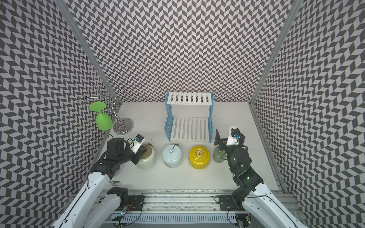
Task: Remove the tea canisters from the shelf
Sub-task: Place the tea canister at the center of the board.
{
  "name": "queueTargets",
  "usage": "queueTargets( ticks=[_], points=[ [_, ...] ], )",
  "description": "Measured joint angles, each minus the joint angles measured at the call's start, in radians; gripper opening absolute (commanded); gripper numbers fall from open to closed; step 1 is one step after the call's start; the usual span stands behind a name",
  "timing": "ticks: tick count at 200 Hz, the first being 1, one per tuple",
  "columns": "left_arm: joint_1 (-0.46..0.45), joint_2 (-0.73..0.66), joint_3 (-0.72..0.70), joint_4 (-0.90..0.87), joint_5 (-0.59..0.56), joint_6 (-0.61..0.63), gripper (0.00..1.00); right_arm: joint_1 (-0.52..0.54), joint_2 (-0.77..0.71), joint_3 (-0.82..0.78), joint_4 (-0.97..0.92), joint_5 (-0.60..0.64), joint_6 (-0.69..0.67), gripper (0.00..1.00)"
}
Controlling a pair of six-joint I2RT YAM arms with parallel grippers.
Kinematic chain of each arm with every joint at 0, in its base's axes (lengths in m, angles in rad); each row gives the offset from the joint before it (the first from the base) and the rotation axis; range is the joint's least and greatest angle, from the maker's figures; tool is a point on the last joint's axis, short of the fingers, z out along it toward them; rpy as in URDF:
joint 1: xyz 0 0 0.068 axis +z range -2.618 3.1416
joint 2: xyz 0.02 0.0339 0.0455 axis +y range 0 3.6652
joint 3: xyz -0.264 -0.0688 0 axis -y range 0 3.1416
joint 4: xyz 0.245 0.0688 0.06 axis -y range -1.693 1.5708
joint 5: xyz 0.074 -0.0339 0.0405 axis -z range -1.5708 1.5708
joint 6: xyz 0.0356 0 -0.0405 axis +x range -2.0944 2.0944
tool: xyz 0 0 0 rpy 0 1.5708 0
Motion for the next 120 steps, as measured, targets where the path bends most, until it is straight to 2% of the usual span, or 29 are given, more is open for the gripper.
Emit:
queueTargets(
  ticks=[98,110,120],
  points=[
    [0.009,-0.031,-0.113,0.158,-0.012,-0.015,0.0,0.0,-0.003,-0.001,0.002,0.002,-0.001,1.0],
    [0.009,-0.031,-0.12,0.175,-0.011,-0.012,0.04,0.0,-0.003,-0.001,0.002,0.002,-0.001,1.0],
    [0.009,-0.034,-0.129,0.192,-0.011,-0.011,0.15,0.0,-0.007,-0.002,0.003,0.001,-0.001,1.0]
  ],
)
